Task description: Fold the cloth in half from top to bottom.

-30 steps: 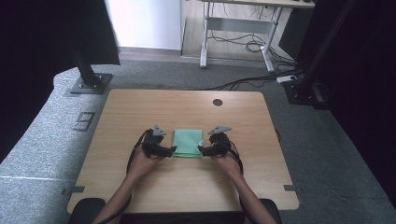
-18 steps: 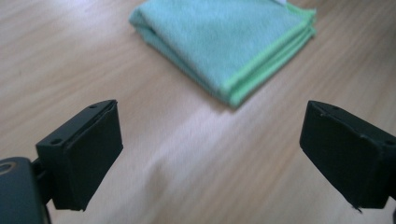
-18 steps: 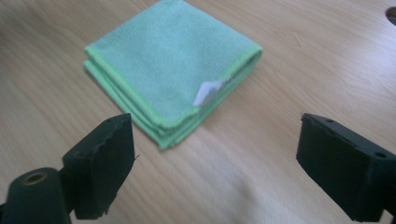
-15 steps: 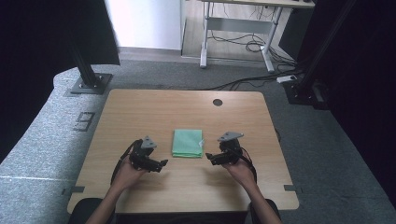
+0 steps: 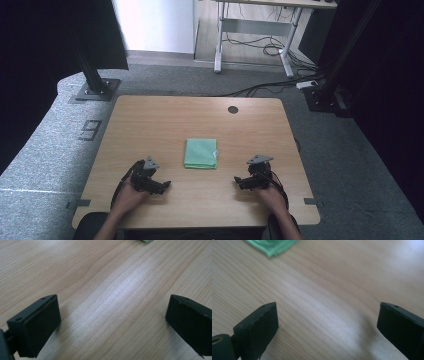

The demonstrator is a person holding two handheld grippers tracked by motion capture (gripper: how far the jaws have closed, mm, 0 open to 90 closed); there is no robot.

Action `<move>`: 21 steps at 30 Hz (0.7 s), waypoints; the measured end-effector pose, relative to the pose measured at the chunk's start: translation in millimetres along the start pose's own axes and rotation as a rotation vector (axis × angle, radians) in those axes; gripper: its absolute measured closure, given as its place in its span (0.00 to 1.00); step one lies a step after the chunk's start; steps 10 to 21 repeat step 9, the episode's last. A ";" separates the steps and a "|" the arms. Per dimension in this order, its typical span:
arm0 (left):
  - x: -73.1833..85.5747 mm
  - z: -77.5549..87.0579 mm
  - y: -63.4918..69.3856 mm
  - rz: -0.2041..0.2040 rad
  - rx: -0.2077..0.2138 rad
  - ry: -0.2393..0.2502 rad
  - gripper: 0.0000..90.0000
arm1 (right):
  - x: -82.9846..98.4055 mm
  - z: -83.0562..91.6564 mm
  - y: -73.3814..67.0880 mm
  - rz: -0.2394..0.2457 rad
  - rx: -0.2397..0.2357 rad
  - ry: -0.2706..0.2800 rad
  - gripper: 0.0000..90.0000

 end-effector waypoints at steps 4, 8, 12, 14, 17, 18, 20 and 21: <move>0.4 -0.2 -0.1 -0.001 0.002 0.005 0.00 | 6.8 -6.5 1.4 -0.016 0.001 0.029 0.00; 0.4 -0.1 0.0 0.001 -0.002 0.002 0.00 | 6.9 -6.6 1.4 -0.017 0.001 0.032 0.00; 0.3 -0.2 0.0 0.003 -0.003 0.002 0.00 | 6.9 -6.6 1.4 -0.017 0.001 0.032 0.00; 0.3 -0.2 0.0 0.003 -0.003 0.002 0.00 | 6.9 -6.6 1.4 -0.017 0.001 0.032 0.00; 0.3 -0.2 0.0 0.003 -0.003 0.002 0.00 | 6.9 -6.6 1.4 -0.017 0.001 0.032 0.00; 0.3 -0.2 0.0 0.003 -0.003 0.002 0.00 | 6.9 -6.6 1.4 -0.017 0.001 0.032 0.00; 0.3 -0.2 0.0 0.003 -0.003 0.002 0.00 | 6.9 -6.6 1.4 -0.017 0.001 0.032 0.00; 0.3 -0.2 0.0 0.003 -0.003 0.002 0.00 | 6.9 -6.6 1.4 -0.017 0.001 0.032 0.00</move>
Point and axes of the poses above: each handheld gripper's, and its own axes: z roughly backward along the jaws, x roughly out of its underside, y roughly to its right, the point moved 4 cm from there along -z, roughly forward along the jaws, and after that the axes turned 7 degrees about -y, right-handed, at the moved point
